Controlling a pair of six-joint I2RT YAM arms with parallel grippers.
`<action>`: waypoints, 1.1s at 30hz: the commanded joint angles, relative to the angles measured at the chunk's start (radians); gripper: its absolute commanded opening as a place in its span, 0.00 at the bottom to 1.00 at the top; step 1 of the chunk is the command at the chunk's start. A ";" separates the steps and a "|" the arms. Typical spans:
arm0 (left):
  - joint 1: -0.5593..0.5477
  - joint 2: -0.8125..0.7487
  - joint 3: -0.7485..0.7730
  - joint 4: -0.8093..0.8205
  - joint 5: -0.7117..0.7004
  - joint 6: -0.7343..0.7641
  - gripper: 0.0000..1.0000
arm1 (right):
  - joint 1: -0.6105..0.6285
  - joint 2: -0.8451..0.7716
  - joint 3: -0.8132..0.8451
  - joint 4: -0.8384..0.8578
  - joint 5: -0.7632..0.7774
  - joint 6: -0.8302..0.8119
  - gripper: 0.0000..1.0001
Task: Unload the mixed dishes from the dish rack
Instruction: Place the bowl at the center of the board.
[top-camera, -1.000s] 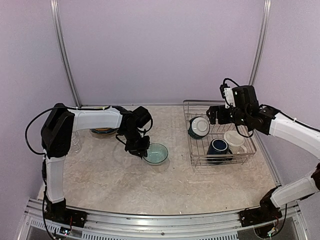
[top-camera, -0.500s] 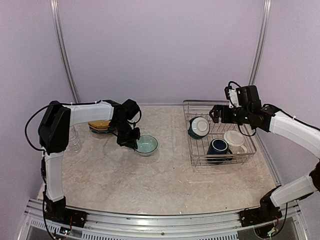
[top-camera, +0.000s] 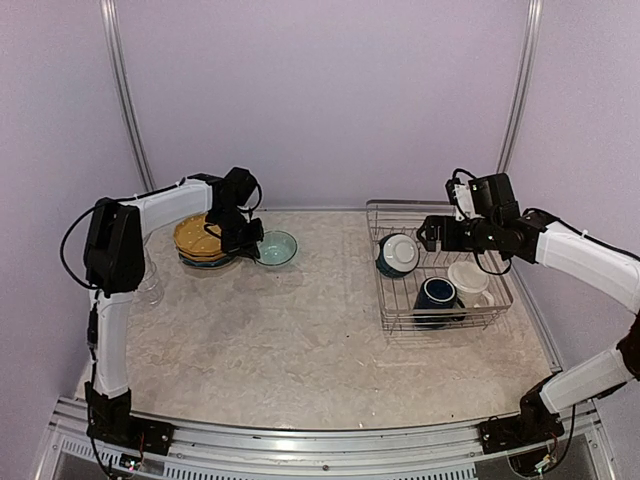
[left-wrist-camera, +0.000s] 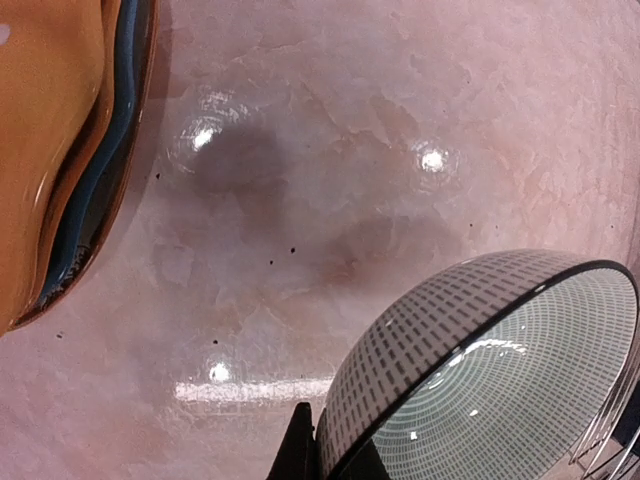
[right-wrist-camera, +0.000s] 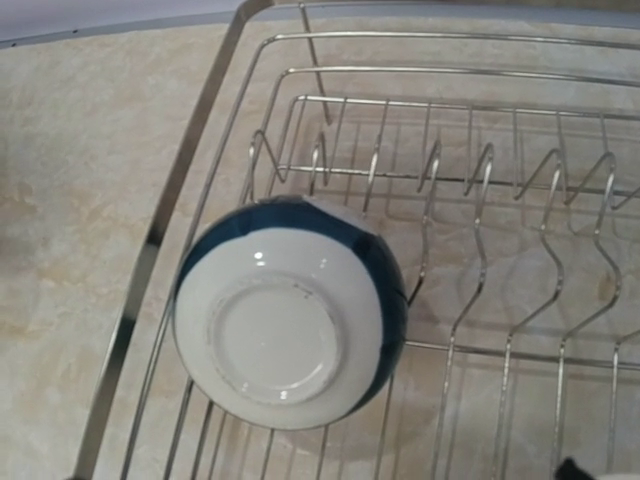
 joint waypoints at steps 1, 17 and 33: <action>0.006 0.087 0.111 -0.043 -0.013 0.037 0.02 | -0.011 0.018 -0.001 -0.020 -0.038 0.011 1.00; 0.026 0.189 0.200 -0.075 0.007 0.064 0.30 | -0.009 0.109 0.023 -0.049 -0.090 0.045 1.00; -0.014 -0.359 -0.185 -0.002 0.079 0.036 0.76 | 0.020 0.230 0.164 -0.089 -0.062 0.053 1.00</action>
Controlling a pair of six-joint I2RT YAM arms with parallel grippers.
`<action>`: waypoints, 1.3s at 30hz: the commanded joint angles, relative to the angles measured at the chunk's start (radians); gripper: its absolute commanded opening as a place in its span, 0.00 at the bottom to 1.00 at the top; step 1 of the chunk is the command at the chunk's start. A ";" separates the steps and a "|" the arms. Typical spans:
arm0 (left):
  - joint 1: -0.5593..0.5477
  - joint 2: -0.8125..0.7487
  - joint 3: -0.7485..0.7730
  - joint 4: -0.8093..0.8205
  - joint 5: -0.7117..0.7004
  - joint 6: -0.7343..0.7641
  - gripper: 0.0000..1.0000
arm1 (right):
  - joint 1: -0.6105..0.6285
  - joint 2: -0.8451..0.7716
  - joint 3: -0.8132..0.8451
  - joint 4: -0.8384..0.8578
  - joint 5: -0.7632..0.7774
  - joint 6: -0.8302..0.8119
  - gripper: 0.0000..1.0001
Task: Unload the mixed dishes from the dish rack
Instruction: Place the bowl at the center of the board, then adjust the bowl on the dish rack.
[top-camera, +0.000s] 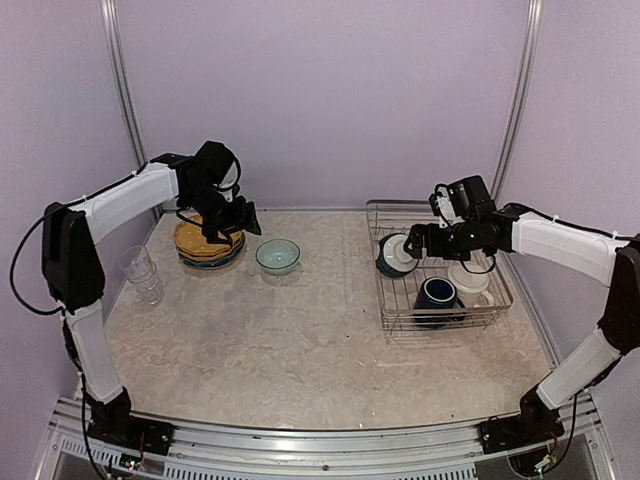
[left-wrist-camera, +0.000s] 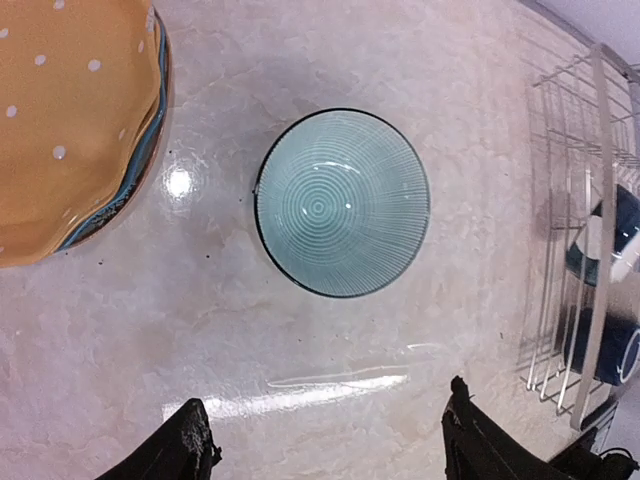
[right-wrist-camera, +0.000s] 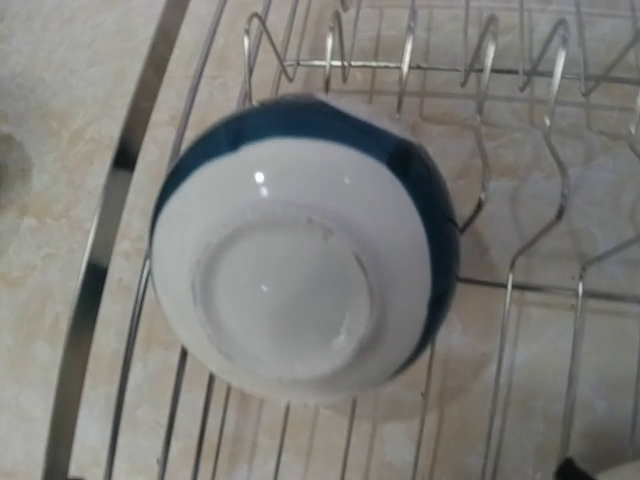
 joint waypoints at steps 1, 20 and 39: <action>-0.029 -0.197 -0.158 0.052 0.058 -0.032 0.77 | 0.012 0.089 0.131 -0.043 0.025 -0.009 1.00; -0.272 -0.527 -0.476 0.144 0.003 -0.201 0.84 | 0.077 0.679 0.854 -0.515 0.306 -0.131 0.97; -0.286 -0.457 -0.422 0.139 0.035 -0.174 0.84 | 0.091 0.382 0.388 -0.475 0.478 -0.035 0.99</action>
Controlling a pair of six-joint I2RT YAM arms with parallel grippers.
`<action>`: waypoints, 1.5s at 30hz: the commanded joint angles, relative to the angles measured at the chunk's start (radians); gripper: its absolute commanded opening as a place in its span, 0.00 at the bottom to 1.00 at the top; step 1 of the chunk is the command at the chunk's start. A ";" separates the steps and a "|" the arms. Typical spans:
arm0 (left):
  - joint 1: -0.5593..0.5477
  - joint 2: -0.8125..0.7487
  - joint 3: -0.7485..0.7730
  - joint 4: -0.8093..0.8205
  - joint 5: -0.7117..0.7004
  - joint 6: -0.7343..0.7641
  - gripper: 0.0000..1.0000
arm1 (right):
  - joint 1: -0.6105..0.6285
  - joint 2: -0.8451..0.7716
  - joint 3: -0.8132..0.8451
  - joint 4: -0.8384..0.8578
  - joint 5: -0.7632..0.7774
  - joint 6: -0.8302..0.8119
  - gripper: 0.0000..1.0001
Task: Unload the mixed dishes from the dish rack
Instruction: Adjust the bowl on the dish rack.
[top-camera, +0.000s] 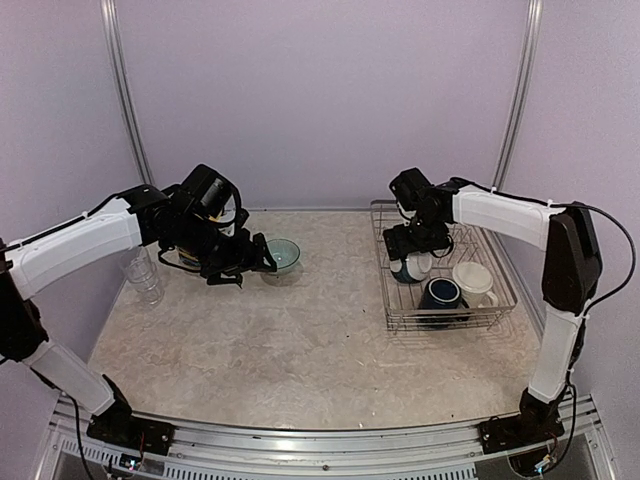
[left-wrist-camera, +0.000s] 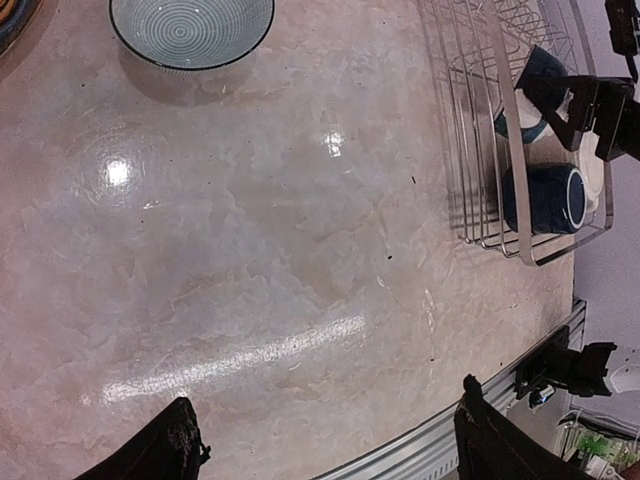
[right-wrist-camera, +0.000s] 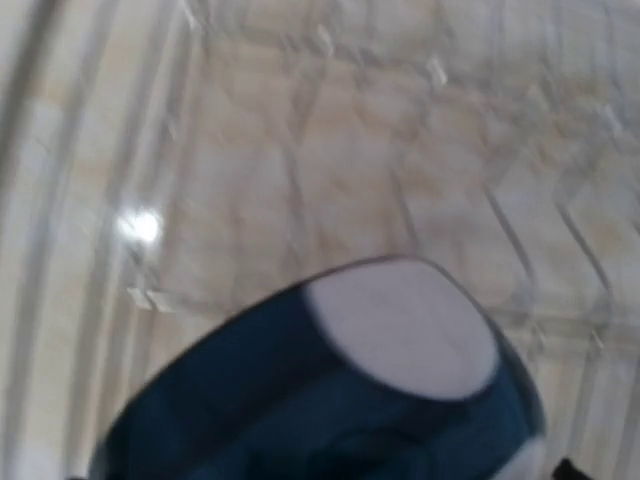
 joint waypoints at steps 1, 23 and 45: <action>-0.012 0.027 0.047 0.008 0.017 0.014 0.84 | -0.018 -0.058 -0.121 -0.105 0.139 0.034 0.99; -0.037 0.071 0.103 -0.009 0.031 0.012 0.84 | -0.027 -0.236 -0.341 0.137 0.032 0.505 1.00; -0.039 0.060 0.073 -0.021 0.009 0.023 0.84 | -0.073 -0.149 -0.329 0.155 0.073 0.751 0.63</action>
